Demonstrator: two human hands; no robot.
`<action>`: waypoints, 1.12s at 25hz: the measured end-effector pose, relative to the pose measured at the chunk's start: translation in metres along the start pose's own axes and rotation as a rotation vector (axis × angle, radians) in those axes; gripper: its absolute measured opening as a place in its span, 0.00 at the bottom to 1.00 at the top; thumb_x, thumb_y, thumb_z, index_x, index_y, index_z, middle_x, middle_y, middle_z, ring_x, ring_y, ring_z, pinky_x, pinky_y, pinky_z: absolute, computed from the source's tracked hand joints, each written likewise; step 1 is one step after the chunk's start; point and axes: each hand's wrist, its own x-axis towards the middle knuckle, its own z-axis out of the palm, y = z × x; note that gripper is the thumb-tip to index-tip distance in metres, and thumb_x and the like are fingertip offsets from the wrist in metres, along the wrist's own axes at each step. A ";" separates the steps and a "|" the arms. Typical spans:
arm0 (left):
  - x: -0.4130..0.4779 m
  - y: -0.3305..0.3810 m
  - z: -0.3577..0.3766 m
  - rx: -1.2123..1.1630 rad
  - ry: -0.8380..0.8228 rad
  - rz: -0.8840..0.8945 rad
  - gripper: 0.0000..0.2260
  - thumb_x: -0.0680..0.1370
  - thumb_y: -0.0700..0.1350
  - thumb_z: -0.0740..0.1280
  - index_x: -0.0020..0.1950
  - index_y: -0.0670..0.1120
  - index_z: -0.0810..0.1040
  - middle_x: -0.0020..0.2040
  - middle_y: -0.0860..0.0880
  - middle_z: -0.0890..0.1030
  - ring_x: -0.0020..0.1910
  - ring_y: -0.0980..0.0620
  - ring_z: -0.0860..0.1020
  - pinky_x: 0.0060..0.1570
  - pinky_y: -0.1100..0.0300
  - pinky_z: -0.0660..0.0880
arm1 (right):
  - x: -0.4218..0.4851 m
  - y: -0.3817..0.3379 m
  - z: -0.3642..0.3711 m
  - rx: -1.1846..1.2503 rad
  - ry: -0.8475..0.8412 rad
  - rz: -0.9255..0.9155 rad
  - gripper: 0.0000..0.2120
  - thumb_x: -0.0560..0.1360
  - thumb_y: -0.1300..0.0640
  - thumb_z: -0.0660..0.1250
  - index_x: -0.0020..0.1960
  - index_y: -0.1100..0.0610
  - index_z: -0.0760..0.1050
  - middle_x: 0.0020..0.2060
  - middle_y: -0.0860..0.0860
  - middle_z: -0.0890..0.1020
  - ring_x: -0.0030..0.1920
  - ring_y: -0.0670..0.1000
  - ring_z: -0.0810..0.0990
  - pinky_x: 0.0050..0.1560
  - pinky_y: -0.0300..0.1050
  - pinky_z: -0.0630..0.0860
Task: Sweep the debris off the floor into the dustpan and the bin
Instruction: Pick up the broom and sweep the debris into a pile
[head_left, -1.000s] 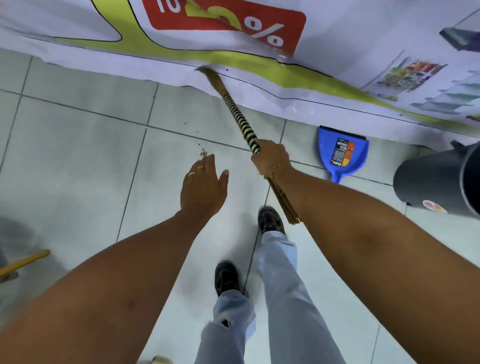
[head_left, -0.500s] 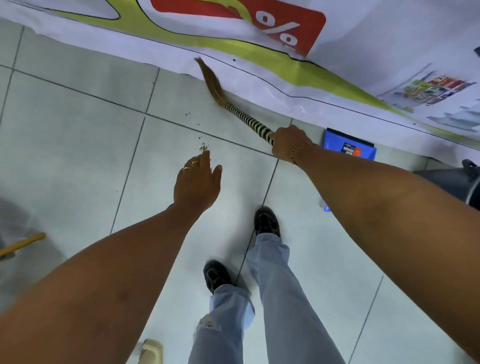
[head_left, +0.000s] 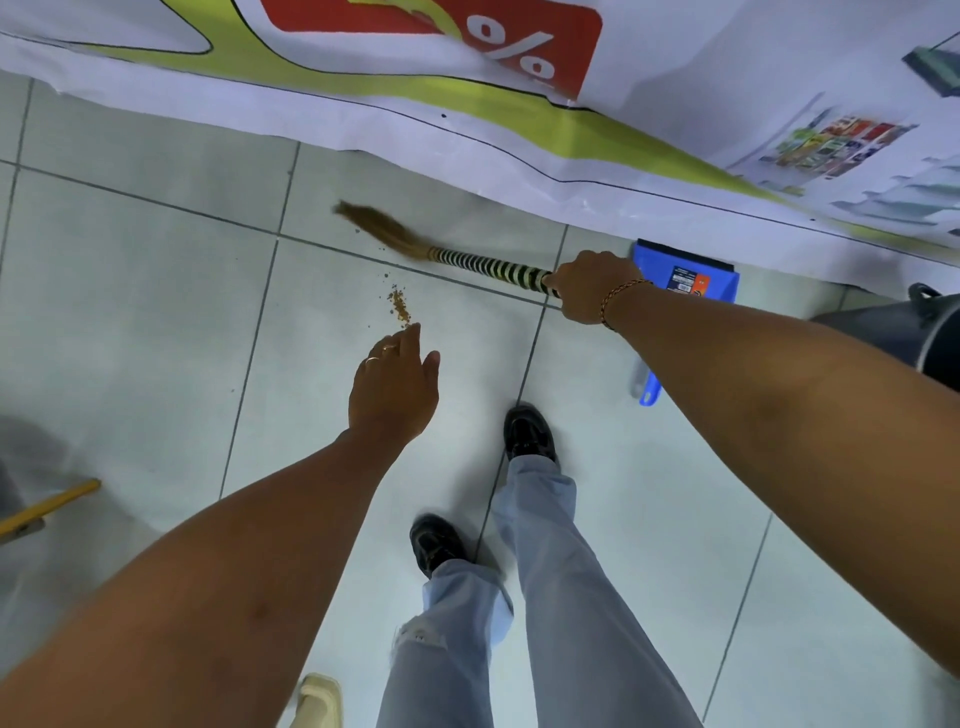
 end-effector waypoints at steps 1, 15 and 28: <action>-0.001 0.004 0.001 -0.003 0.004 0.007 0.21 0.80 0.48 0.57 0.71 0.40 0.63 0.66 0.37 0.74 0.67 0.39 0.70 0.64 0.48 0.68 | -0.003 0.002 0.002 -0.018 -0.001 -0.008 0.22 0.75 0.59 0.59 0.69 0.52 0.70 0.59 0.58 0.75 0.57 0.61 0.77 0.48 0.49 0.73; -0.001 0.036 0.010 0.012 -0.047 0.070 0.21 0.80 0.50 0.56 0.70 0.42 0.62 0.64 0.38 0.75 0.66 0.39 0.70 0.63 0.47 0.68 | -0.051 0.053 0.062 -0.221 -0.010 -0.117 0.24 0.77 0.59 0.55 0.71 0.45 0.64 0.55 0.55 0.79 0.52 0.60 0.79 0.40 0.48 0.70; 0.022 0.046 -0.007 0.062 -0.023 0.169 0.21 0.81 0.49 0.56 0.72 0.42 0.61 0.65 0.39 0.74 0.66 0.38 0.69 0.63 0.46 0.69 | -0.050 0.051 0.090 0.250 0.090 0.206 0.20 0.77 0.59 0.57 0.68 0.54 0.68 0.54 0.63 0.78 0.54 0.65 0.78 0.48 0.54 0.75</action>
